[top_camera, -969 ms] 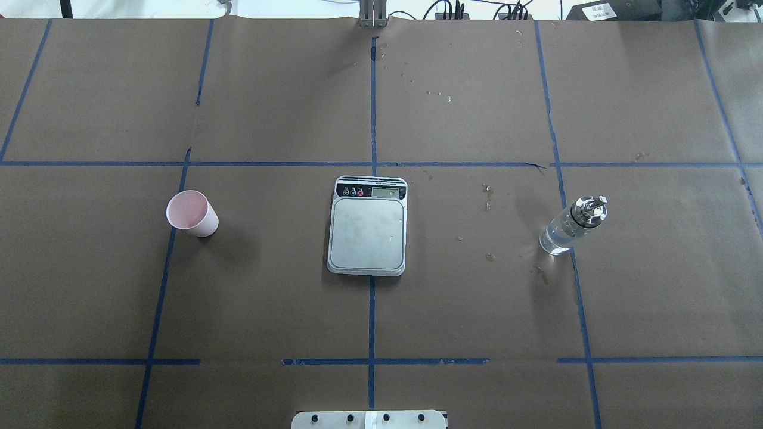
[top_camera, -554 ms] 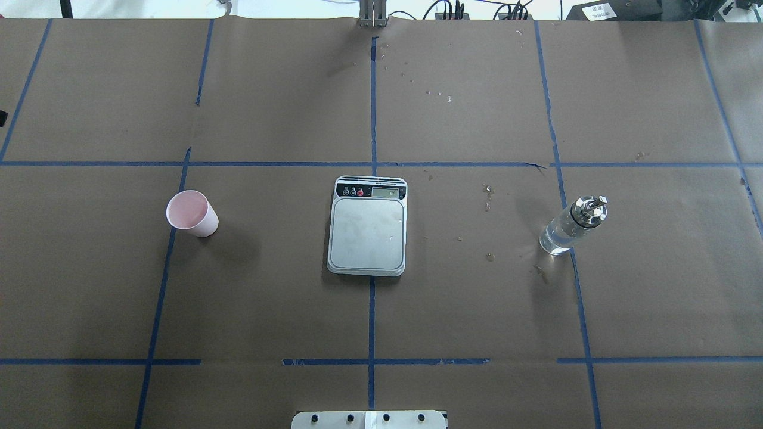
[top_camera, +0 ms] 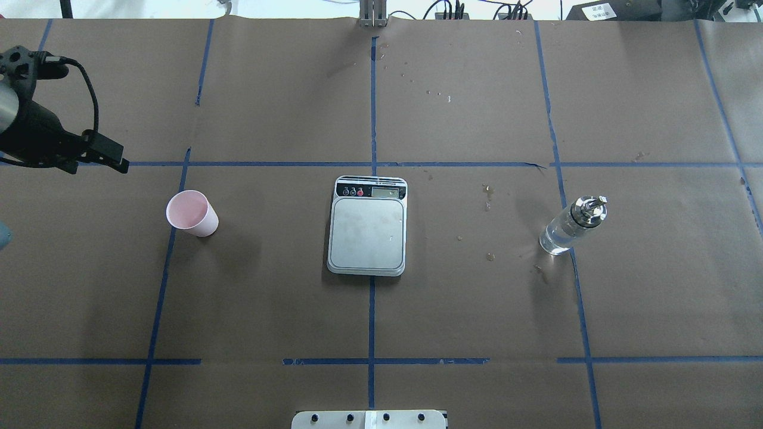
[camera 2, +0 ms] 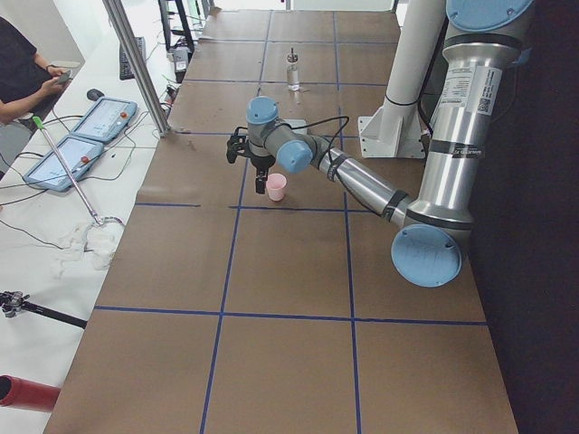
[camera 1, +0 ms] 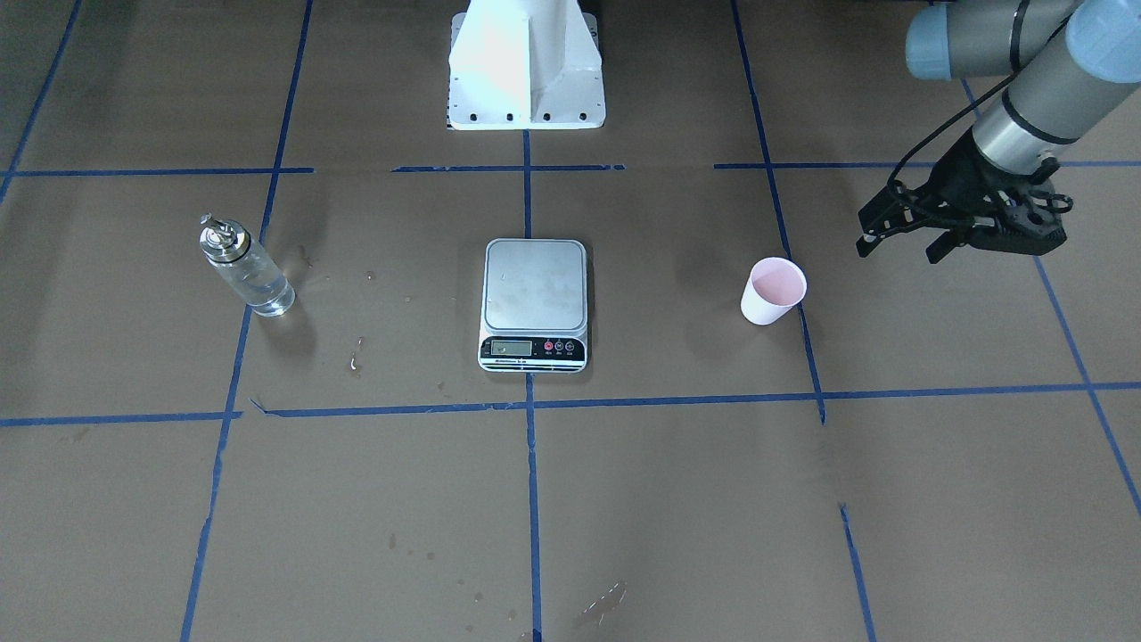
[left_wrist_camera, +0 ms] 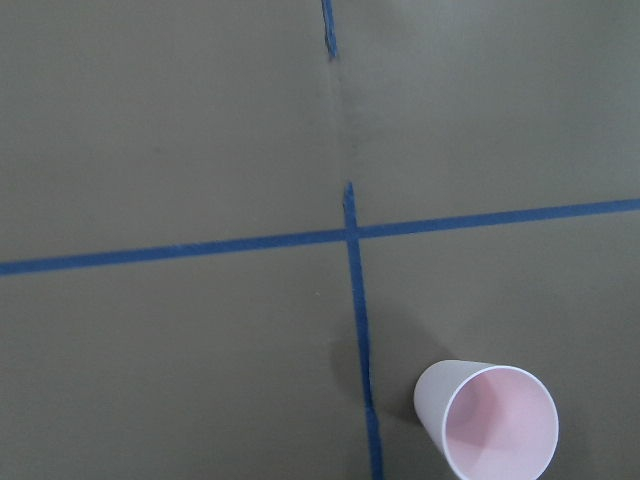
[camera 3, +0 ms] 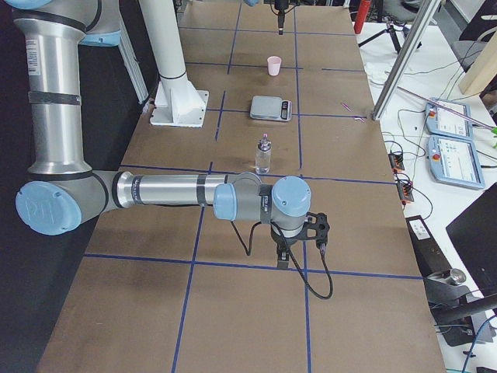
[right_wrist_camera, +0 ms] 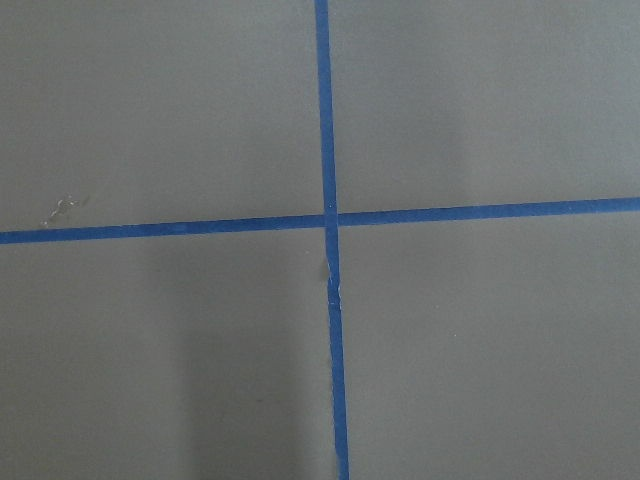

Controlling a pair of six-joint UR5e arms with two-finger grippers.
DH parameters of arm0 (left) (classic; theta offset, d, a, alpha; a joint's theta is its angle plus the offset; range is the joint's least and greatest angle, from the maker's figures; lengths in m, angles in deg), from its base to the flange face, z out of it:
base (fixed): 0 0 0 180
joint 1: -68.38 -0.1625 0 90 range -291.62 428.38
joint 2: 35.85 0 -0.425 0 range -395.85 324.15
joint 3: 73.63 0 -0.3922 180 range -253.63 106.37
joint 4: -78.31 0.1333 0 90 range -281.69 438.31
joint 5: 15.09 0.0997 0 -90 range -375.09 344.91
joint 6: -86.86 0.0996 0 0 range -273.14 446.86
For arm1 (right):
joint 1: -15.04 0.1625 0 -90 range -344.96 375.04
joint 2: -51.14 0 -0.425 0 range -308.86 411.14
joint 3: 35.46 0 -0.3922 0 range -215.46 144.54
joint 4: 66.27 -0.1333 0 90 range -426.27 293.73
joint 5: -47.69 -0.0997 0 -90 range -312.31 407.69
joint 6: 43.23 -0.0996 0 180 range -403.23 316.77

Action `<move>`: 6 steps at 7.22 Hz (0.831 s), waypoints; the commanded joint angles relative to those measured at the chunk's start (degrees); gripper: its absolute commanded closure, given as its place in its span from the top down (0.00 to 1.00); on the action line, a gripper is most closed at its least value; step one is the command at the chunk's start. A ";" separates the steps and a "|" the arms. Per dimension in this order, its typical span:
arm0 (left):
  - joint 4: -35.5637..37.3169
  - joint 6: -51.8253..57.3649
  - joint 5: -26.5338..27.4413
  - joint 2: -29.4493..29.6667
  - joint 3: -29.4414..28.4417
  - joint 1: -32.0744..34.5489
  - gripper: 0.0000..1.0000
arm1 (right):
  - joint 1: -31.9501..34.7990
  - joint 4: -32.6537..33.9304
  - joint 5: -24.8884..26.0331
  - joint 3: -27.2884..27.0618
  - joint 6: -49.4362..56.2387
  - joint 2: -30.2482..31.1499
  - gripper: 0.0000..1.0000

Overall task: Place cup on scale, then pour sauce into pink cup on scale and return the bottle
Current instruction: 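Reach the left gripper down to the pink cup and grasp its rim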

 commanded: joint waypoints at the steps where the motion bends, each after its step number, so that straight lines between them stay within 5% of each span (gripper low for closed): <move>1: -0.25 -8.21 3.58 2.22 -1.54 -4.28 1.00 | -0.75 -0.03 0.16 0.05 -0.04 -0.54 1.00; 3: -0.60 -14.03 7.11 4.33 -4.18 -10.08 1.00 | -0.75 -0.03 0.08 -0.12 -0.04 -0.54 1.00; 6: -0.60 -13.60 8.35 3.64 -5.41 -10.37 1.00 | -0.75 -0.03 0.08 -0.82 -0.04 -0.54 1.00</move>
